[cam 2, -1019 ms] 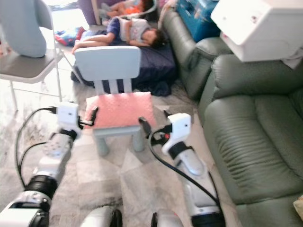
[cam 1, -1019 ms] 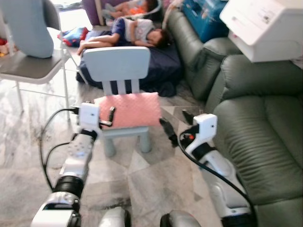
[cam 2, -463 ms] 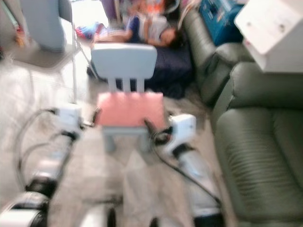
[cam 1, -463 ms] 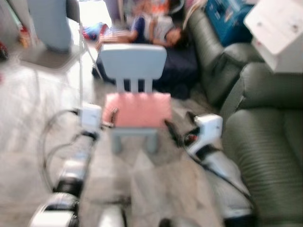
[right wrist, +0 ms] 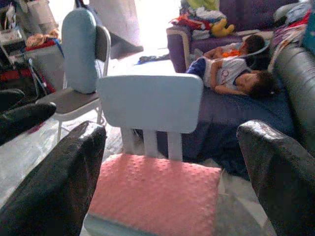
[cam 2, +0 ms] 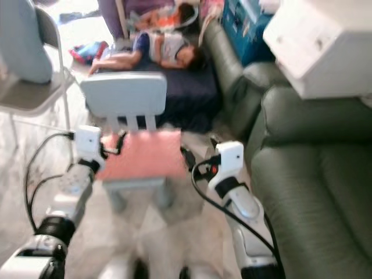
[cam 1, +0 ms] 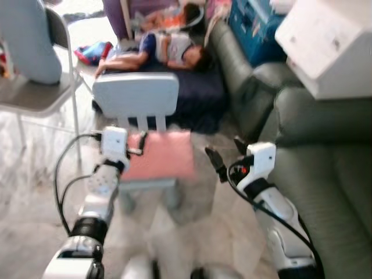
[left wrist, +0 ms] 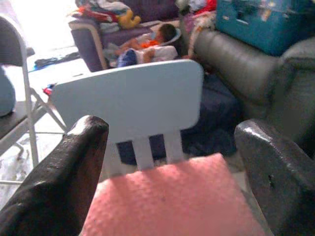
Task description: Move the pillow to the sofa
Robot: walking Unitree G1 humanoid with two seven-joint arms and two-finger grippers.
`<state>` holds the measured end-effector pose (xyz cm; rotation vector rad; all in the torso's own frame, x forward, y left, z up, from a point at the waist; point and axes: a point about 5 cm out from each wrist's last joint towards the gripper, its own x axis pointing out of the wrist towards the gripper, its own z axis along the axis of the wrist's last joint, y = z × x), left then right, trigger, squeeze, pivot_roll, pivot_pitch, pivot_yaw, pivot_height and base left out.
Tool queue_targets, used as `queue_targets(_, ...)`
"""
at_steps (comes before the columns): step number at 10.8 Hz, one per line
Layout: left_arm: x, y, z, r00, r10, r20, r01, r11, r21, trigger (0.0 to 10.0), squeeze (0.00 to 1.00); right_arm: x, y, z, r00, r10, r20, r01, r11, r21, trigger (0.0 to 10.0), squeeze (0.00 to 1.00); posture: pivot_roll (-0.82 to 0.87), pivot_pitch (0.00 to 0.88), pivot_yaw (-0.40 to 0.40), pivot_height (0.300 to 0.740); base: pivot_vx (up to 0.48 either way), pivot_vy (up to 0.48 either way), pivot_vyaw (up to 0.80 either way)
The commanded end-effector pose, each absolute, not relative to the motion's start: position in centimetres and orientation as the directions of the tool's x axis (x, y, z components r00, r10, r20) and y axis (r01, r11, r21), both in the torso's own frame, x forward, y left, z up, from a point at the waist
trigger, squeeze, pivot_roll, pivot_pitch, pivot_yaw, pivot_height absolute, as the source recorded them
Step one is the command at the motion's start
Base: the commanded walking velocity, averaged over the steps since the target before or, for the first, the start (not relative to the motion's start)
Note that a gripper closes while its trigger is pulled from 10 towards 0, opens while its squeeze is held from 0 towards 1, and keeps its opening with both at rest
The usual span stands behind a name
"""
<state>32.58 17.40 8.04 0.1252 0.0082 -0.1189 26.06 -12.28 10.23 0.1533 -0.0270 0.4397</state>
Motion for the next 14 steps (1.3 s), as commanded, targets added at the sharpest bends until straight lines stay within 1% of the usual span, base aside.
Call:
queue_targets(1,32.6,18.1,7.8,0.995,-0.09,-0.039,0.094,0.987,0.132,10.0,0.0,26.0,-11.8,10.5,0.9,0.431,0.068,-0.436,0.889,0.142,10.0,0.0,-0.11,0.117,-0.02,0.74,0.251,0.409,0.0)
queue_targets(2,32.6,18.2,7.8,0.996,-0.085,-0.038,0.089,0.987,0.131,10.0,0.0,26.1,-11.8,10.5,0.899,0.432,0.068,-0.438,0.888,0.139,10.0,0.0,-0.11,0.117,-0.02,0.74,0.244,0.412,0.0)
queue_targets(4,32.6,18.5,8.0,0.997,-0.066,-0.025,0.069,0.986,0.15,10.0,0.0,26.0,-11.8,10.5,0.895,0.441,0.069,-0.446,0.886,0.127,10.0,0.0,-0.11,0.118,-0.021,0.74,0.0,0.437,0.0)
queue_targets(5,32.6,18.4,8.0,0.998,-0.066,-0.022,0.069,0.985,0.158,10.0,0.0,25.9,-11.7,10.4,0.894,0.443,0.065,-0.448,0.886,0.116,10.0,0.0,-0.11,0.117,-0.02,0.74,0.0,0.259,0.8)
queue_targets(6,32.6,18.2,8.0,0.998,-0.065,-0.02,0.068,0.984,0.166,10.0,0.0,26.0,-11.6,10.4,0.895,0.441,0.069,-0.446,0.885,0.13,10.0,0.0,-0.11,0.117,-0.02,0.74,0.0,0.0,0.8)
queue_targets(8,32.6,17.8,7.8,0.997,-0.073,-0.034,0.078,0.986,0.148,10.0,0.0,26.1,-12.0,10.4,0.9,0.431,0.068,-0.436,0.89,0.134,10.0,0.0,-0.1,0.122,-0.023,0.74,0.0,0.0,0.0)
queue_targets(9,32.5,17.5,7.7,0.994,-0.108,-0.035,0.112,0.985,0.131,10.0,0.0,26.0,-12.1,10.3,0.902,0.428,0.066,-0.433,0.891,0.137,10.0,0.0,-0.1,0.123,-0.025,0.74,0.0,0.0,0.0)
queue_targets(11,32.4,18.1,7.9,0.99,-0.136,-0.036,0.14,0.978,0.156,10.0,0.0,25.4,-12.2,9.6,0.903,0.427,0.047,-0.429,0.892,0.142,10.0,0.0,-0.09,0.119,-0.026,0.74,0.0,0.0,0.0)
queue_targets(13,32.1,18.2,7.9,0.986,-0.167,-0.027,0.169,0.976,0.135,10.0,0.0,25.5,-12.3,9.6,0.912,0.407,0.045,-0.409,0.902,0.137,10.0,0.0,-0.09,0.117,-0.024,0.74,0.0,0.0,0.0)
queue_targets(14,32.1,18.0,7.8,0.985,-0.171,-0.025,0.173,0.976,0.133,10.0,0.0,25.6,-12.5,9.4,0.918,0.394,0.039,-0.396,0.909,0.129,10.0,0.0,-0.09,0.116,-0.025,0.74,0.345,0.0,0.0)
